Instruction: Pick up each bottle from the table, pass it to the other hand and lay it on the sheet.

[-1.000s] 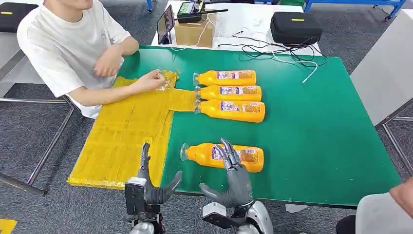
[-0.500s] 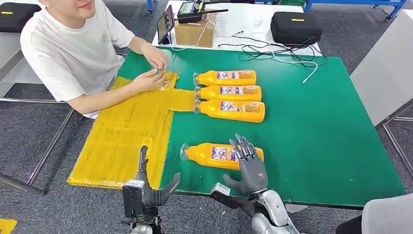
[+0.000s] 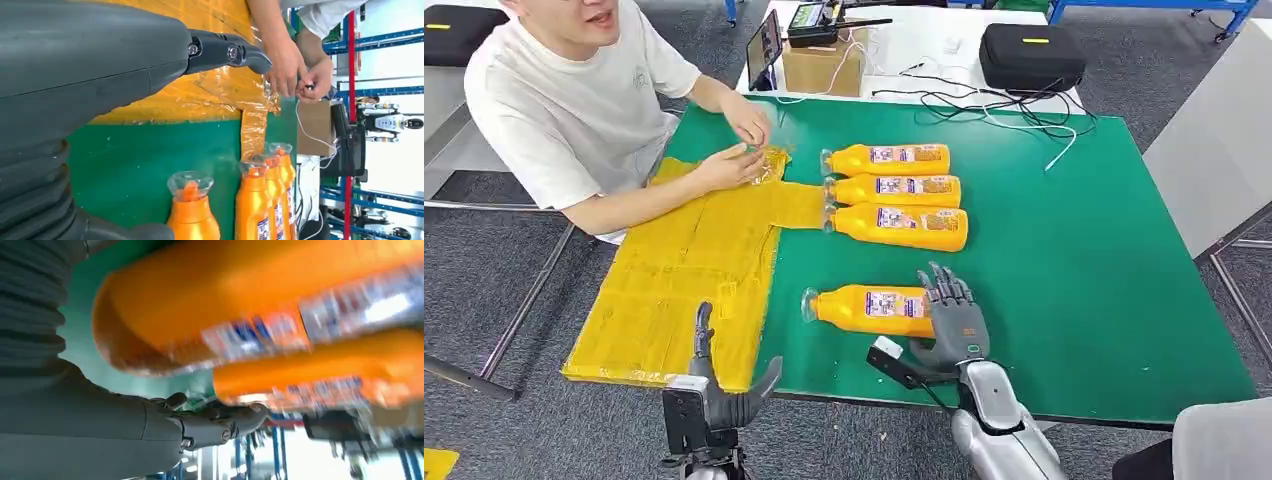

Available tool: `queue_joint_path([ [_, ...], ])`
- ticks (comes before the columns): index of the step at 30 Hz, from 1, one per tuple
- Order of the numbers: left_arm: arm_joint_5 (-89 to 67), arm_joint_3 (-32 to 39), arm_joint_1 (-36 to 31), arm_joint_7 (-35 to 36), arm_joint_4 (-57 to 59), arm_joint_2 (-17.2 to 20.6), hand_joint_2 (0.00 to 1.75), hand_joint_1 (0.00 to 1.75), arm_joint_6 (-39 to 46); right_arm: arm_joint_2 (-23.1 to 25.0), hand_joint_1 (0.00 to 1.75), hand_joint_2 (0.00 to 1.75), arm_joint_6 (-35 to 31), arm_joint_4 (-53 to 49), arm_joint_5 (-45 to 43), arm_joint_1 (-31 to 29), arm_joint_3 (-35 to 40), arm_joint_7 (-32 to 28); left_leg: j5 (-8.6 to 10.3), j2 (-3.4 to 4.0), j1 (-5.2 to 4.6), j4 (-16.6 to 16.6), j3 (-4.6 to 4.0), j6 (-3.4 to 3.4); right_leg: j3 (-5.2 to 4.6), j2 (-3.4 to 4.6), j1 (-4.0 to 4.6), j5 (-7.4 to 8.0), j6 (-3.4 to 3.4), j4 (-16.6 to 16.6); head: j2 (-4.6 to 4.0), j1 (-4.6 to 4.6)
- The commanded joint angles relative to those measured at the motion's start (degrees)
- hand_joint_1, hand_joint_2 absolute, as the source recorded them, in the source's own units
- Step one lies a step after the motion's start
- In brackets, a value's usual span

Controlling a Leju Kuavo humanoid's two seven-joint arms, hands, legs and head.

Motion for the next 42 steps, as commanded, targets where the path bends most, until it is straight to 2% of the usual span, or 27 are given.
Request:
queue_joint_path([
  [1,-2.62,2.43,0.79,1.87,-1.8,0.93,1.75,0.0,-0.11,-0.93,0.0,1.75,5.29,3.71,2.41,-4.85,3.55,5.71,-0.06,0.21,0.04,0.03,0.06,-0.09,0.0,0.19,0.05,0.0,-0.11,0.03,-0.02,0.0],
  [2,-2.62,2.43,0.79,1.87,-1.8,0.93,1.75,0.0,-0.11,-0.93,0.0,1.75,5.29,3.71,2.41,-4.85,3.55,5.71,-0.05,0.19,0.03,0.0,0.08,-0.07,0.03,0.17,0.03,0.01,-0.08,0.0,-0.02,-0.02],
  [5,-4.31,3.11,0.86,3.1,-2.24,0.6,1.75,0.0,-0.72,-1.43,0.0,1.75,12.78,3.6,0.68,-6.34,4.4,7.69,-0.02,0.09,0.03,0.0,0.06,-0.07,0.03,0.07,0.03,0.0,-0.09,0.0,-0.02,0.0],
  [6,-4.86,3.42,0.86,3.33,-2.34,0.41,1.75,0.0,-1.0,-1.57,0.05,1.75,14.03,3.94,0.02,-6.87,4.66,7.75,-0.04,0.14,0.06,0.02,0.08,-0.1,0.04,0.13,0.07,0.01,-0.12,0.0,-0.02,0.0],
  [7,-5.27,3.65,0.72,3.56,-2.38,0.26,1.75,0.0,-1.35,-1.69,1.36,1.75,15.61,4.83,-0.96,-7.62,4.87,7.52,-0.05,0.18,0.06,0.04,0.06,-0.1,0.01,0.16,0.06,0.01,-0.12,0.02,-0.02,0.0],
  [8,-5.4,3.81,0.59,3.59,-2.39,0.08,1.75,0.0,-1.45,-1.8,1.52,1.75,16.29,5.22,-1.55,-8.0,4.95,7.2,-0.04,0.22,0.05,0.02,0.09,-0.09,0.02,0.19,0.06,0.03,-0.11,0.01,-0.02,0.0],
  [9,-5.62,3.99,0.4,3.58,-2.37,-0.11,1.75,0.0,-1.55,-1.86,1.75,1.75,16.43,5.61,-2.22,-8.3,5.0,6.71,-0.01,0.16,0.02,0.01,0.08,-0.07,0.02,0.11,0.02,0.02,-0.08,0.01,-0.02,0.0],
  [27,-6.36,4.2,-0.15,3.71,-1.93,-0.62,1.75,0.0,-2.54,-2.69,1.75,1.75,20.36,8.62,-8.49,-9.36,6.18,4.17,0.04,-0.02,0.03,-0.02,0.14,-0.08,0.13,-0.04,0.04,0.02,-0.06,-0.05,0.0,0.0],
  [28,-6.19,3.6,-0.04,3.67,-2.0,-0.18,1.75,0.0,-3.06,-2.31,1.75,1.75,20.83,7.44,-14.12,-8.23,4.44,-1.22,0.03,0.0,0.06,0.01,0.15,-0.1,0.14,-0.02,0.07,0.03,-0.1,-0.05,-0.02,0.0],
  [30,-5.39,3.17,-0.17,3.13,-1.7,0.01,1.75,0.0,-3.55,-2.83,1.75,1.75,21.16,5.9,-19.52,-6.64,3.53,-6.65,0.04,-0.06,0.04,-0.02,0.18,-0.08,0.18,-0.07,0.05,0.01,-0.07,-0.06,-0.02,0.0],
  [31,-4.28,3.26,-0.1,2.59,-1.86,-0.06,1.75,0.0,-3.52,-2.62,1.75,1.75,19.43,3.88,-22.74,-5.02,2.59,-9.42,0.03,-0.07,0.07,-0.03,0.22,-0.11,0.23,-0.1,0.08,0.01,-0.11,-0.08,-0.02,0.0],
  [33,-3.06,3.15,0.0,2.52,-2.15,0.16,1.75,0.0,-3.44,-2.45,1.75,1.75,18.68,1.93,-24.44,-3.68,2.97,-10.2,0.03,-0.08,0.04,-0.04,0.3,-0.07,0.28,-0.1,0.04,-0.01,-0.06,-0.08,-0.02,0.0],
  [35,1.12,4.76,0.11,3.28,-2.5,-0.7,1.75,0.0,-2.41,-1.22,1.75,1.75,13.64,-1.94,-27.97,-0.98,1.15,-12.81,0.0,0.03,0.08,-0.05,0.38,-0.12,0.34,-0.04,0.09,0.0,-0.11,-0.11,-0.02,0.0],
  [36,1.32,4.65,-0.03,3.28,-2.39,-0.6,1.75,0.0,-2.34,-1.12,1.75,1.75,13.51,-2.34,-27.97,-0.68,1.39,-12.81,0.0,0.0,0.06,-0.02,0.35,-0.1,0.31,-0.05,0.07,-0.01,-0.09,-0.07,-0.02,0.02],
  [37,4.51,4.59,0.23,4.0,-3.08,-0.45,1.75,0.0,-3.56,0.09,1.75,1.75,8.11,-4.56,-29.46,0.89,-0.58,-15.43,0.0,-0.01,0.09,-0.02,0.34,-0.15,0.31,-0.07,0.1,-0.02,-0.14,-0.07,-0.02,0.0],
  [39,4.63,4.35,0.46,4.01,-3.45,-0.2,1.75,0.0,-3.53,0.17,1.75,1.75,7.95,-5.07,-29.43,1.21,-0.31,-15.4,0.01,-0.02,0.05,-0.01,0.27,-0.09,0.23,-0.04,0.06,-0.01,-0.07,-0.03,-0.02,0.0],
  [41,8.67,2.54,0.98,6.07,-5.01,1.07,1.75,0.0,-7.7,0.28,1.75,1.75,-0.3,-6.87,-26.53,1.8,-0.85,-16.98,-0.02,0.05,0.07,0.02,0.22,-0.11,0.17,0.04,0.08,0.0,-0.09,0.0,0.0,0.0],
  [42,9.95,1.86,1.04,6.92,-5.45,1.51,1.75,0.0,-9.6,0.23,1.75,1.75,-0.66,-6.77,-26.66,1.69,-0.79,-17.38,0.0,0.06,0.04,0.01,0.14,-0.08,0.11,0.05,0.05,0.0,-0.07,0.02,0.0,0.0],
])
